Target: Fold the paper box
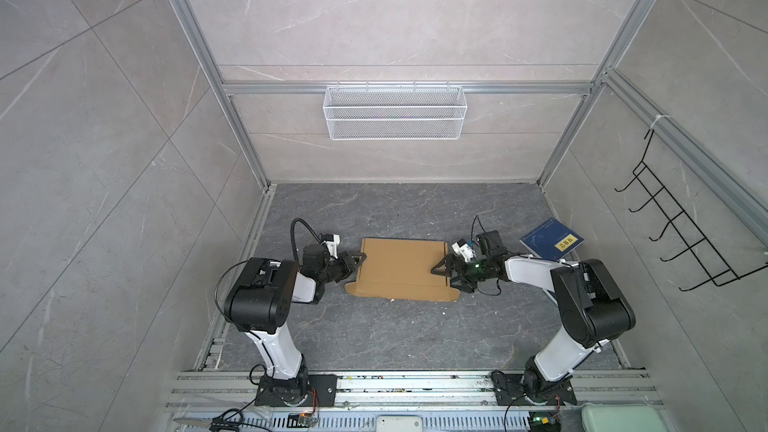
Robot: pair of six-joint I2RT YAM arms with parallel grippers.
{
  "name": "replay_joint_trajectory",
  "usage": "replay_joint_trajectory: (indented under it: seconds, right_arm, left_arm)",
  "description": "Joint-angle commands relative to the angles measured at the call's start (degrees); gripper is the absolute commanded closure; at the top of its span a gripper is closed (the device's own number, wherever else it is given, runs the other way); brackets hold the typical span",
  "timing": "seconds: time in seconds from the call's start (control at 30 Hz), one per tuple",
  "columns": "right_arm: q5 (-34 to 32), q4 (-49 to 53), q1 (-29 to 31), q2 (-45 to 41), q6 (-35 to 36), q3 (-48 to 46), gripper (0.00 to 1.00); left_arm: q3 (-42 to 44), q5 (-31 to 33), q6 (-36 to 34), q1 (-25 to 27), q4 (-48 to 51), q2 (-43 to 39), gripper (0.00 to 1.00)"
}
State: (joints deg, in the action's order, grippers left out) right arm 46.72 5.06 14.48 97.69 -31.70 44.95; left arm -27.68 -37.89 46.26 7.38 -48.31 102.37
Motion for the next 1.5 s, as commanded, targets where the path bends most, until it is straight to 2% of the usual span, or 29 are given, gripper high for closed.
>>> replay_joint_trajectory:
  seconds: [0.0,0.07,0.2,0.33,0.5,0.67,1.0,1.13,1.3,1.47]
  right_arm:
    - [-7.0,5.5,0.7,4.3,0.3,-2.9,0.01]
    - [-6.1,5.4,0.6,4.1,0.4,-3.1,0.01]
    - [-2.4,3.2,0.7,3.9,-0.2,-3.0,0.01]
    - [-1.5,2.7,1.4,4.0,-0.9,-1.0,0.01]
    - [3.3,-6.5,2.5,5.9,-7.7,-0.9,0.07]
    - [5.2,-14.6,3.4,5.5,-13.7,-1.9,0.14]
    - [6.7,-20.8,3.6,6.1,-19.4,-3.2,0.24]
    - [7.9,-21.8,3.5,5.3,-21.2,-3.2,0.27]
    - [9.2,-20.8,3.3,4.0,-22.3,-2.3,0.29]
    - [10.2,-20.7,3.3,3.1,-23.7,-1.2,0.32]
  left_arm:
    - [5.4,4.3,-1.2,-2.5,11.4,3.5,0.66]
    - [6.6,3.1,0.4,-3.1,8.0,4.4,0.67]
    - [6.5,2.6,0.5,-3.3,7.5,5.0,0.68]
    - [6.4,2.6,0.1,-3.3,7.9,4.5,0.68]
    - [6.3,2.6,-0.1,-3.3,8.2,4.4,0.67]
    - [5.3,2.2,-0.2,-3.2,8.5,3.8,0.61]
    - [3.3,0.5,2.9,-2.7,8.8,-2.5,0.48]
    - [2.0,1.7,1.5,-2.8,17.5,-9.7,0.46]
    - [-2.9,7.8,-5.5,-2.7,35.7,-22.2,0.4]
    - [-7.4,13.9,-12.3,-2.7,47.4,-30.7,0.37]
